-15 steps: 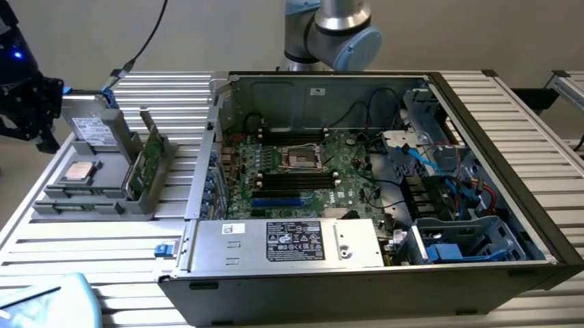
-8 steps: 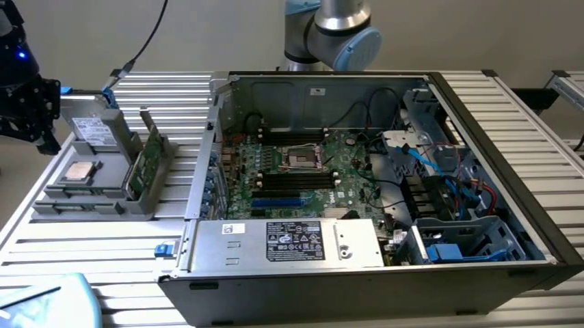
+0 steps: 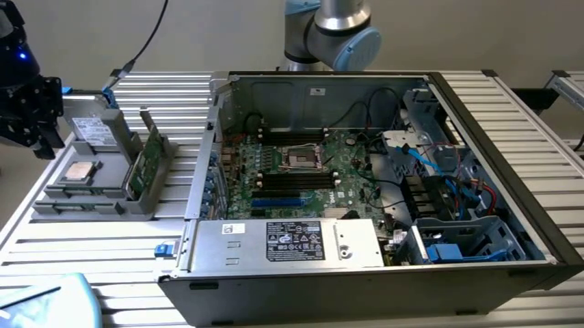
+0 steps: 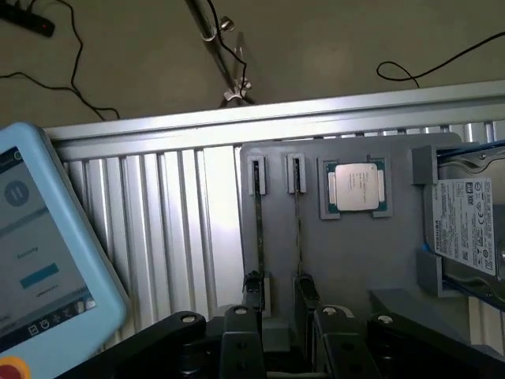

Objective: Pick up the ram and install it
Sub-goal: 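Pick up the ram and move it above insertion slot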

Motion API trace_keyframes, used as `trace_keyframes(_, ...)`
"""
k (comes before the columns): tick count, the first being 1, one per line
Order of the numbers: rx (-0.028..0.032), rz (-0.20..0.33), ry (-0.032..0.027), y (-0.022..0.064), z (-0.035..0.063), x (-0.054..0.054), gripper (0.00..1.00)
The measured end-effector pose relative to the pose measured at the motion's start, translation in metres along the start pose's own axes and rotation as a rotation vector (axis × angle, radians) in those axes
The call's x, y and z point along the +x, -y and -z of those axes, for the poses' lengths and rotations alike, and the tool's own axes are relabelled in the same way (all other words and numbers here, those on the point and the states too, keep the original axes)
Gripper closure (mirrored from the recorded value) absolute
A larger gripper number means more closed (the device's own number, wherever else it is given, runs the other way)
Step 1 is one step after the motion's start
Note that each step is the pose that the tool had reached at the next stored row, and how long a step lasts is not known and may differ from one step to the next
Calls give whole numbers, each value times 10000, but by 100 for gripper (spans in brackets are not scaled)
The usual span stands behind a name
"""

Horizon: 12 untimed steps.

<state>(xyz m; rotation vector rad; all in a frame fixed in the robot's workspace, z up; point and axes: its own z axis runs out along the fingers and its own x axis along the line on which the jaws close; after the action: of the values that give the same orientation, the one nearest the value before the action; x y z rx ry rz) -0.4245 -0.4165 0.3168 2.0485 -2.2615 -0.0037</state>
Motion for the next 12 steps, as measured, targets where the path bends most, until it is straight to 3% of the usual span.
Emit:
trace_keyframes(4, 3, 49, -6, 4, -69, -4, 69)
trace_keyframes(12, 75, 333, 22, -19, -195, -9, 69)
